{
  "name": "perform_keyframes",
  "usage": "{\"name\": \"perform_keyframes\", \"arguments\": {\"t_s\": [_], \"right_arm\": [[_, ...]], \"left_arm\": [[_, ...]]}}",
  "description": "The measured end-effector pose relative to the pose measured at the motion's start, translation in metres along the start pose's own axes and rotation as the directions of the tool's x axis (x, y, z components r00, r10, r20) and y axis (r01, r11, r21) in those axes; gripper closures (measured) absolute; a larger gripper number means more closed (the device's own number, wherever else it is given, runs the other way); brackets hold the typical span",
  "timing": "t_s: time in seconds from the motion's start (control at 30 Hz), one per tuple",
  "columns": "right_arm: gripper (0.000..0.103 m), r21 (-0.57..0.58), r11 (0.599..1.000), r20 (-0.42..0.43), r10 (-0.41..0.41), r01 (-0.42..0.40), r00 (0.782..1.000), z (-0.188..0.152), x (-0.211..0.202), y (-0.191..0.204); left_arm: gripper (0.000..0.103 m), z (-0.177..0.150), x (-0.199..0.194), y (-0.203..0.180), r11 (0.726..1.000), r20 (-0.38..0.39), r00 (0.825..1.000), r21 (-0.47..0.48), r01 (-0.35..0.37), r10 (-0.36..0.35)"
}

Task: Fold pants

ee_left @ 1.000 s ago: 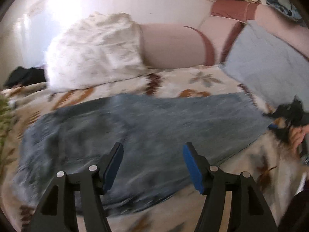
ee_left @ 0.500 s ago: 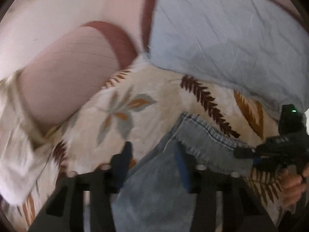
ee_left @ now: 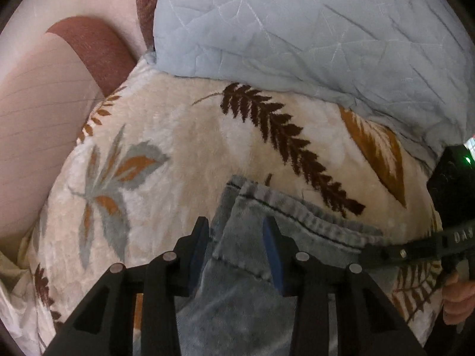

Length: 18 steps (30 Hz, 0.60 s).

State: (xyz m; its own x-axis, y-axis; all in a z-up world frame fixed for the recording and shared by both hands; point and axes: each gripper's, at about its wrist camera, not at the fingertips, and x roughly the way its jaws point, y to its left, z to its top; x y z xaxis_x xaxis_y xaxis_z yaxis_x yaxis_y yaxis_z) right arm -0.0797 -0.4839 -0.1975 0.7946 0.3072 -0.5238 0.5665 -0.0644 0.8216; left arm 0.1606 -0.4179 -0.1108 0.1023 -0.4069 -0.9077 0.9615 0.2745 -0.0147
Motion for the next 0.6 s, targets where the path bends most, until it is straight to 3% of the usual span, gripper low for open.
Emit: {"name": "perform_keyframes", "arguments": {"t_s": [0.33, 0.47, 0.6], "right_arm": [[0.080, -0.016, 1.000, -0.008, 0.002, -0.002, 1.000, 0.000, -0.001, -0.003], [0.080, -0.017, 1.000, -0.004, 0.001, -0.001, 1.000, -0.002, 0.001, -0.001], [0.080, -0.022, 1.000, -0.012, 0.004, -0.005, 1.000, -0.002, 0.001, 0.000]], "left_arm": [[0.056, 0.010, 0.015, 0.011, 0.999, -0.010, 0.999, -0.033, 0.039, -0.040], [0.056, 0.010, 0.014, 0.006, 0.996, -0.002, 0.996, -0.009, 0.089, -0.089], [0.056, 0.010, 0.021, 0.003, 0.996, -0.031, 0.996, 0.016, 0.090, -0.089]]}}
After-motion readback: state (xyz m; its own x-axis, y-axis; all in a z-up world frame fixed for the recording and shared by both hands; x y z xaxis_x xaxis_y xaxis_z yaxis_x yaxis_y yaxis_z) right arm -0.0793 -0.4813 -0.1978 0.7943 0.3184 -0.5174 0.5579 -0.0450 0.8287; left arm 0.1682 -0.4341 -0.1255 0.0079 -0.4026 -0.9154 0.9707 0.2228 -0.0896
